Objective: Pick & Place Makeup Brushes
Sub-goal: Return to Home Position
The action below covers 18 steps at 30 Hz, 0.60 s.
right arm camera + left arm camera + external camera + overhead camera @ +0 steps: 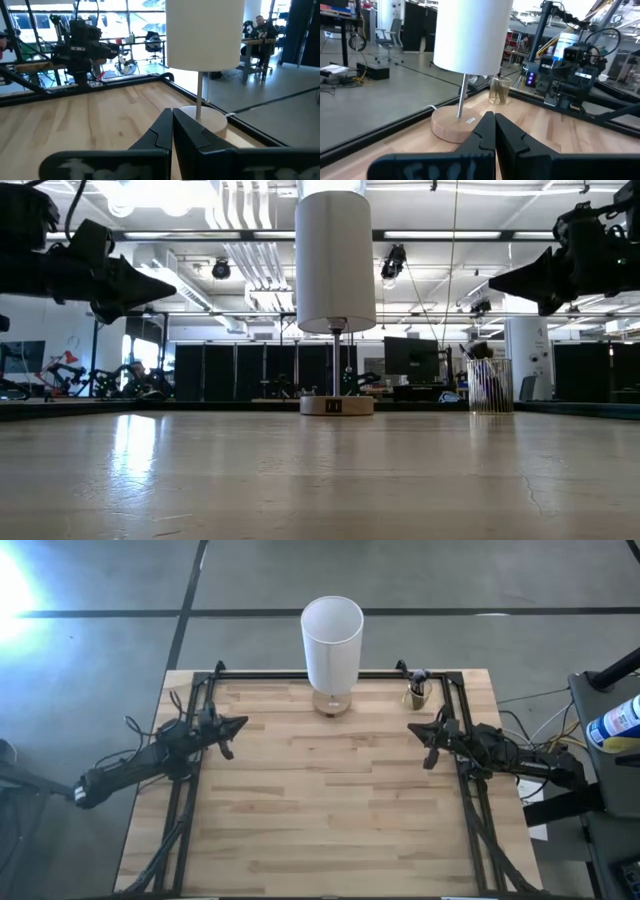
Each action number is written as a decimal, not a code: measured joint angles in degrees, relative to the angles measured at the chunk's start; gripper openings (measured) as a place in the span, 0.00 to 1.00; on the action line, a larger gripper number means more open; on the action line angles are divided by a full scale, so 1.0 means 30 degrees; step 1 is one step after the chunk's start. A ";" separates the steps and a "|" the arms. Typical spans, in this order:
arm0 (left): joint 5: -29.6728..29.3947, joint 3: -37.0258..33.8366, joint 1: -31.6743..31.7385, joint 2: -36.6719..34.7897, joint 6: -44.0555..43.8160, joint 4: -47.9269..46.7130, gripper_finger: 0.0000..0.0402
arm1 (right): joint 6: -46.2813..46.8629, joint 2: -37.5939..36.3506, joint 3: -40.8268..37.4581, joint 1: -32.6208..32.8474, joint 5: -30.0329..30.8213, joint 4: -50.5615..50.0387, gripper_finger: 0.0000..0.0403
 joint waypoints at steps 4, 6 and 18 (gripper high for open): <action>0.0007 0.0000 0.0000 0.0473 -0.0226 -0.0073 0.00 | -0.0662 0.0019 0.0000 0.0015 0.0057 -0.0033 0.02; -0.0023 0.0000 0.0000 0.0684 -0.0647 -0.0050 0.00 | -0.1088 0.0012 0.0000 0.0015 0.0074 -0.0034 0.02; -0.0080 -0.0015 0.0000 0.0975 -0.1044 0.0205 0.00 | -0.1222 0.0004 0.0000 0.0015 0.0071 -0.0041 0.02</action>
